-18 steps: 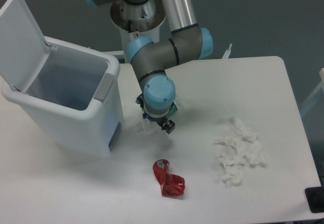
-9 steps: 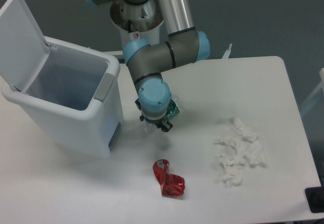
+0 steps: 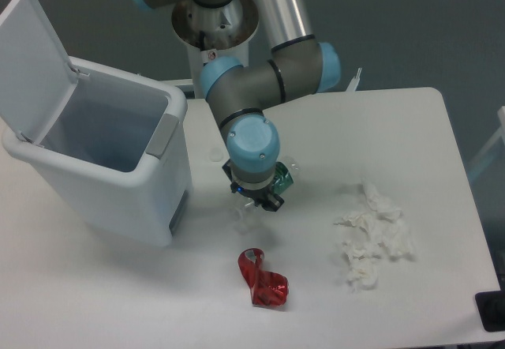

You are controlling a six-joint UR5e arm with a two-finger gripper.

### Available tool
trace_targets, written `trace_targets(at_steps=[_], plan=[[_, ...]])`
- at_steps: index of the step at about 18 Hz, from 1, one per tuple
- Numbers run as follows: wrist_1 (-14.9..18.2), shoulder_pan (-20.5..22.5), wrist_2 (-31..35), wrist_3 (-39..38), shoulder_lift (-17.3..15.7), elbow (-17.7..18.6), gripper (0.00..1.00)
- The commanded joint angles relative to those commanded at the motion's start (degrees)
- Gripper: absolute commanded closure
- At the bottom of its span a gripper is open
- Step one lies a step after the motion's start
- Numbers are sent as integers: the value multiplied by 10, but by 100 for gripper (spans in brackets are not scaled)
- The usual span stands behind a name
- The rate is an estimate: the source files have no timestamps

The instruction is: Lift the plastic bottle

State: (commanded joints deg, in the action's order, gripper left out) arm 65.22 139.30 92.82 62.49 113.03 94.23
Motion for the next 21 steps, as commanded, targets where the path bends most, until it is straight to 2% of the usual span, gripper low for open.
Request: trace_targets(at_steps=[4, 9, 12, 14, 18, 21], plan=[[-1, 18, -4, 3, -2, -40, 73], [0, 46, -33, 6, -2, -108, 73], [3, 54, -33, 61, 0, -135, 72], [10, 54, -29, 69, -3, -143, 73], [56, 59, -24, 75, -5, -172, 73], [62, 62, -21, 84, -19, -164, 73]])
